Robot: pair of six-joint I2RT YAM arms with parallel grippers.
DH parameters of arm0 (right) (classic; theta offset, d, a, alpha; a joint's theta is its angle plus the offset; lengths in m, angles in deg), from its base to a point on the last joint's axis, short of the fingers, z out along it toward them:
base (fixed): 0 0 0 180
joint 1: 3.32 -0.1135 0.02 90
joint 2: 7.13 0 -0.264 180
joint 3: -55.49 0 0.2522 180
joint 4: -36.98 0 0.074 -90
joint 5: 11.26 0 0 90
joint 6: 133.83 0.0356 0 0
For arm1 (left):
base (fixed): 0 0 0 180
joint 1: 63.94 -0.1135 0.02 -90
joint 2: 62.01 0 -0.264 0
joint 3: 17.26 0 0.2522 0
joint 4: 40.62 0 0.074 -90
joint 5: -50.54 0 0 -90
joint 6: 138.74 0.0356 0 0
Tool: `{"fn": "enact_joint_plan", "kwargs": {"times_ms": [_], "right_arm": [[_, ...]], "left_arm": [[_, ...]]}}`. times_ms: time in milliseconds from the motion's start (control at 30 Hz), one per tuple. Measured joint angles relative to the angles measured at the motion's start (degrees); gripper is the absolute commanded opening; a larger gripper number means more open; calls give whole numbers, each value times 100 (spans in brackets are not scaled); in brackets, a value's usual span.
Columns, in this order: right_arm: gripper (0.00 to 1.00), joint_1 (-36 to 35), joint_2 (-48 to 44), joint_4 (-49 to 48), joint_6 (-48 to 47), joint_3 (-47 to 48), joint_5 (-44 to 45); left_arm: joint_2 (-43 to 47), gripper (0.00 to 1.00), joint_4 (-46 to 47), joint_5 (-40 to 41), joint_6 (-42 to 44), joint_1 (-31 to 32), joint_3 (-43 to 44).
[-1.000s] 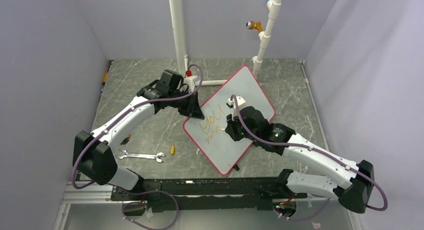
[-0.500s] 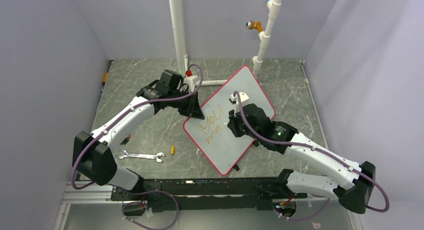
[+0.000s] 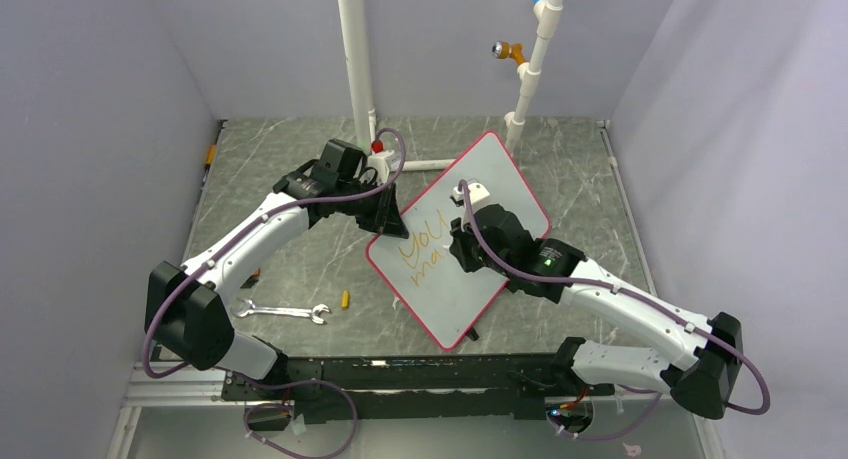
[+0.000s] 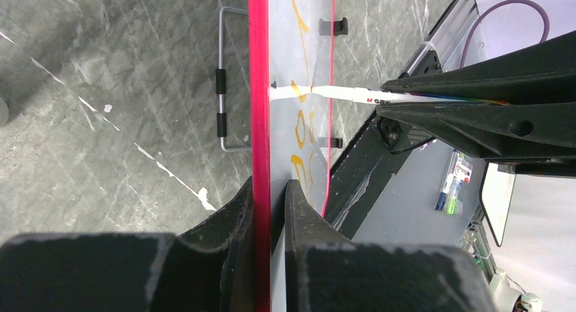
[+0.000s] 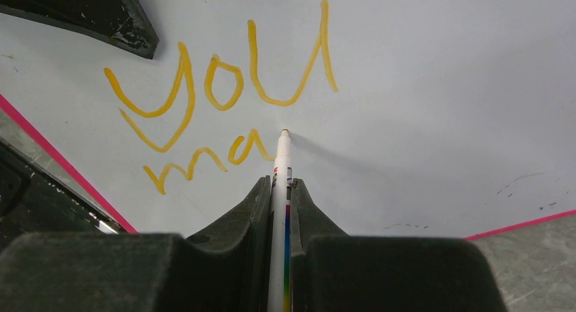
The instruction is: Write a sentence on the whiteboard
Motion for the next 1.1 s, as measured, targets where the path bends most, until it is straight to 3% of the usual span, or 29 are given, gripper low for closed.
{"fn": "enact_joint_plan", "kwargs": {"times_ms": [500,1100], "right_arm": [[0,433,48,-24,-133,0,70],[0,448,2,-68,-149,295,-404]], "left_arm": [[0,0,-11,7,20,0,0],[0,0,-11,-7,20,0,0]]}}
